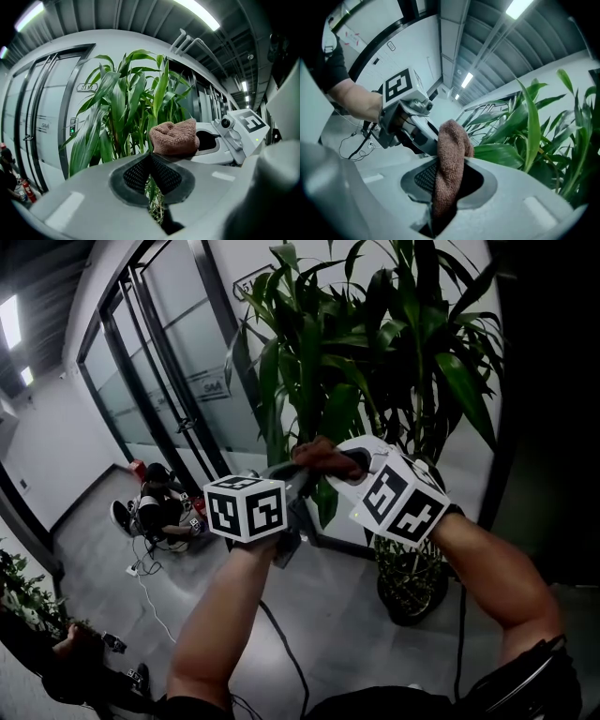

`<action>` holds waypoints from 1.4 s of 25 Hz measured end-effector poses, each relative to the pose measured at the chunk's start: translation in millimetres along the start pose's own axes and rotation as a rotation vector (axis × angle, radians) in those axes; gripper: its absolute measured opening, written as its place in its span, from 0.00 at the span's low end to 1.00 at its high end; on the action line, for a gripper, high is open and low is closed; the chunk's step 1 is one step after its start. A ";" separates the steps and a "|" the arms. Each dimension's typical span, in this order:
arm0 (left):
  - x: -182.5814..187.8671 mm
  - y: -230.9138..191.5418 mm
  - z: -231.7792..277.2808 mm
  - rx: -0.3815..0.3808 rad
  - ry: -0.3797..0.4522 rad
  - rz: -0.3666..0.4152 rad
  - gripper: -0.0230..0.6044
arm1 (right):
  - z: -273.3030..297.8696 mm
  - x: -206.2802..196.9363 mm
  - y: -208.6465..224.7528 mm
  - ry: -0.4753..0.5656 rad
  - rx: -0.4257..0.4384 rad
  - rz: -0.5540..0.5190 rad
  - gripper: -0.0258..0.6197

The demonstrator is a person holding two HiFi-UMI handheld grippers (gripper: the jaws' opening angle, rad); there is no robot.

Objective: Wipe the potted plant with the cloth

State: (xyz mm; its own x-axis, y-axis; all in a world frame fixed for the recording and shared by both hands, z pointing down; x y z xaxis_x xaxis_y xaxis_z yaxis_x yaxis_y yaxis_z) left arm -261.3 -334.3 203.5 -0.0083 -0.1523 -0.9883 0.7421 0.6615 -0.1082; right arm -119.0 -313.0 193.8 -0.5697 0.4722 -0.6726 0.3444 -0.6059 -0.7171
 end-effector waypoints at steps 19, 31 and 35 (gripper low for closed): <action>-4.7 6.4 10.8 0.075 -0.064 0.092 0.07 | -0.8 -11.6 88.0 -0.135 -0.395 -0.125 0.15; -5.0 12.8 14.8 0.069 -0.069 0.101 0.07 | 25.0 -9.8 56.7 -0.140 -0.292 -0.175 0.15; -4.3 15.9 14.0 0.071 -0.067 0.122 0.07 | 28.6 -13.1 43.7 -0.134 -0.252 -0.177 0.15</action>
State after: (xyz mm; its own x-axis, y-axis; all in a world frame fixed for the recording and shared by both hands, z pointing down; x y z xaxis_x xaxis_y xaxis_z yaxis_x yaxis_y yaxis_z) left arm -240.1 -333.4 207.6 0.1277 -0.1246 -0.9840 0.7802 0.6252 0.0221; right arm -117.8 -364.0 176.5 -0.7247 0.4569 -0.5158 0.3956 -0.3369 -0.8544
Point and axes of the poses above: the fingertips, and each gripper's own axes: z forward along the fingers, y to its right, x out of its top, the point moved 10 cm from there along -z, backward along the fingers, and after that the axes turned 5 degrees about -z, right-handed, at the moved point
